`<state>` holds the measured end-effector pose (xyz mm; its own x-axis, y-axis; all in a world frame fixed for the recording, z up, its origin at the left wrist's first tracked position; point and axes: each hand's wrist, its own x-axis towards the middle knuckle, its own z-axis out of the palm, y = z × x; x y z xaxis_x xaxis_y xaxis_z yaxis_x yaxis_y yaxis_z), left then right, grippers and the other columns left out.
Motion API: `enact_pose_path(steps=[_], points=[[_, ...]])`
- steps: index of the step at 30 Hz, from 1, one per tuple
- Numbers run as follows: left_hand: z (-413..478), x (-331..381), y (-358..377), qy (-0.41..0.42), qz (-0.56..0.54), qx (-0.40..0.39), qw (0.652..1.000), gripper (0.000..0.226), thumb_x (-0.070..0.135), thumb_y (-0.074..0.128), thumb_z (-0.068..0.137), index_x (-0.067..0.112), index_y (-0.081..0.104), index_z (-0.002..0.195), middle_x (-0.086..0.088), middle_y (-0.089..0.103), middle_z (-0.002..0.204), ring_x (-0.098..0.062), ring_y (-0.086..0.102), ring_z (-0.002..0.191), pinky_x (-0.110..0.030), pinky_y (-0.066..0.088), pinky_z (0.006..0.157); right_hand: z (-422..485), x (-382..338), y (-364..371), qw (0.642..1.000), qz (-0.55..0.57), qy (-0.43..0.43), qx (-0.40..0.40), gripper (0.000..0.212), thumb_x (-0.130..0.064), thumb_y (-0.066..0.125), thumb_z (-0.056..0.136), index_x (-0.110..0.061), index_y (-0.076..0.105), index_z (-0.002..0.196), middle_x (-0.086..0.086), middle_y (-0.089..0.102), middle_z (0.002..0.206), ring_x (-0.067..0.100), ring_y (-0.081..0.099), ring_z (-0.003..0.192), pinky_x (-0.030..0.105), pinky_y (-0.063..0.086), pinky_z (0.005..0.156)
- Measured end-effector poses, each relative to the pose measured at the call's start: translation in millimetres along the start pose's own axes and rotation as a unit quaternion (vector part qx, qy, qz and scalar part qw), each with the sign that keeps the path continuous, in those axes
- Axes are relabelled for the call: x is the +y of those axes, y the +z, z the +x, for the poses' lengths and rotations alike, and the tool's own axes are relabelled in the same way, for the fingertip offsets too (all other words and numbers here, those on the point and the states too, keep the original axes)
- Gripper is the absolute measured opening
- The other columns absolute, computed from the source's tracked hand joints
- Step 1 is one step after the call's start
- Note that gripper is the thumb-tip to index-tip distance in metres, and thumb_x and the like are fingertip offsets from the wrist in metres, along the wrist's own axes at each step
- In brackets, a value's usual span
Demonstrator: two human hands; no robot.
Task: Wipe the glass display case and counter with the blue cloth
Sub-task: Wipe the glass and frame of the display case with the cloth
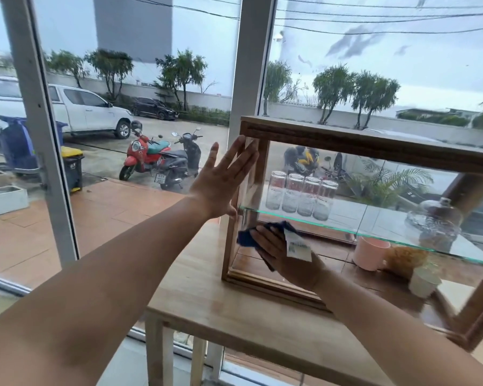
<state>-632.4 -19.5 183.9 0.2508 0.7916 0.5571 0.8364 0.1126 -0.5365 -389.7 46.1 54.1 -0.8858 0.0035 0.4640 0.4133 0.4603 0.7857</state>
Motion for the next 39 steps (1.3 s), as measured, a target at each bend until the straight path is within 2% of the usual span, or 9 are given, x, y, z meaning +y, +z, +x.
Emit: enact_pose_path(steps=[5, 9, 12, 16, 20, 23, 30, 33, 39], points=[[-7.5, 8.2, 1.1, -0.016, -0.008, -0.001, 1.0, 0.15, 0.078, 0.07, 0.065, 0.006, -0.025, 0.155, -0.012, -0.03, 0.165, -0.039, -0.033, 0.147, -0.063, -0.006, 0.122, -12.6, 15.6, -17.8, 0.997, -0.044, -0.046, -0.032, 0.045, 0.003, 0.035, 0.103, -0.011, 0.054, 0.141, 0.014, 0.052, 0.146, 0.032, 0.053, 0.131, 0.05, 0.035, 0.115], [-14.0, 13.0, 6.7, -0.014, -0.014, 0.009, 1.0, 0.148, 0.073, 0.074, 0.066, 0.005, -0.021, 0.156, -0.014, -0.028, 0.165, -0.041, -0.028, 0.15, -0.06, -0.007, 0.123, 37.3, 77.0, -47.0, 0.977, -0.003, 0.208, 0.049, 0.057, 0.01, 0.037, 0.094, -0.007, 0.043, 0.148, 0.019, 0.03, 0.159, 0.037, 0.029, 0.147, 0.051, 0.024, 0.121], [-28.2, 22.1, 16.4, 0.003, 0.017, 0.004, 1.0, 0.144, 0.072, 0.071, 0.071, 0.0, -0.021, 0.155, -0.018, -0.027, 0.165, -0.04, -0.024, 0.151, -0.058, -0.007, 0.124, 50.1, 78.5, -49.5, 0.956, 0.027, 0.282, 0.07, 0.054, 0.004, 0.035, 0.095, -0.005, 0.042, 0.148, 0.022, 0.027, 0.16, 0.038, 0.023, 0.149, 0.049, 0.016, 0.124], [-52.3, 48.9, 34.4, 0.011, 0.046, -0.013, 0.999, 0.127, 0.063, 0.061, 0.084, -0.004, -0.019, 0.155, -0.024, -0.027, 0.163, -0.04, -0.022, 0.152, -0.057, -0.005, 0.124, 7.7, 10.3, -17.8, 0.997, 0.0, 0.079, -0.019, 0.053, -0.003, 0.03, 0.097, -0.007, 0.046, 0.147, 0.02, 0.035, 0.157, 0.037, 0.035, 0.144, 0.05, 0.026, 0.12], [-71.4, 70.2, 55.6, 0.028, 0.032, -0.037, 0.998, 0.11, 0.039, 0.057, 0.094, -0.004, -0.026, 0.152, -0.024, -0.036, 0.158, -0.04, -0.028, 0.149, -0.06, -0.011, 0.122, -52.3, -35.8, -14.0, 0.985, -0.017, -0.1, -0.137, 0.038, -0.023, 0.059, 0.095, -0.019, 0.065, 0.132, 0.003, 0.054, 0.146, 0.021, 0.052, 0.133, 0.041, 0.032, 0.113], [-80.3, 73.9, 67.7, 0.03, 0.027, -0.025, 0.999, 0.107, 0.036, 0.055, 0.096, -0.004, -0.027, 0.152, -0.023, -0.038, 0.158, -0.04, -0.029, 0.149, -0.062, -0.011, 0.121, -45.1, -18.9, -22.0, 0.991, 0.001, -0.066, -0.113, 0.039, -0.014, 0.048, 0.096, -0.017, 0.066, 0.13, 0.005, 0.056, 0.143, 0.022, 0.055, 0.13, 0.039, 0.041, 0.11], [-79.6, 68.2, 75.2, 0.043, 0.029, 0.001, 0.999, 0.12, 0.054, 0.063, 0.087, -0.001, -0.018, 0.156, -0.02, -0.026, 0.165, -0.039, -0.023, 0.152, -0.062, 0.0, 0.124, 19.0, 18.7, -27.1, 0.964, 0.021, 0.266, 0.01, 0.057, 0.003, 0.034, 0.093, -0.004, 0.04, 0.149, 0.021, 0.021, 0.161, 0.038, 0.021, 0.149, 0.049, 0.015, 0.124], [-78.9, 69.7, 72.6, 0.037, 0.04, 0.001, 0.999, 0.112, 0.05, 0.059, 0.092, -0.001, -0.018, 0.156, -0.02, -0.023, 0.166, -0.038, -0.019, 0.153, -0.061, 0.007, 0.124, 7.9, -25.4, -6.5, 0.982, 0.024, 0.188, 0.004, 0.053, -0.001, 0.036, 0.094, -0.006, 0.049, 0.145, 0.019, 0.034, 0.156, 0.035, 0.035, 0.144, 0.048, 0.025, 0.121], [-81.0, 73.7, 69.2, 0.028, 0.028, -0.025, 0.999, 0.096, 0.022, 0.051, 0.098, -0.001, -0.024, 0.154, -0.019, -0.031, 0.161, -0.037, -0.025, 0.149, -0.061, 0.006, 0.124, -14.6, -80.7, 12.1, 0.991, 0.029, -0.003, -0.131, 0.05, -0.012, 0.038, 0.093, -0.013, 0.059, 0.138, 0.008, 0.048, 0.15, 0.026, 0.046, 0.138, 0.04, 0.034, 0.116]])
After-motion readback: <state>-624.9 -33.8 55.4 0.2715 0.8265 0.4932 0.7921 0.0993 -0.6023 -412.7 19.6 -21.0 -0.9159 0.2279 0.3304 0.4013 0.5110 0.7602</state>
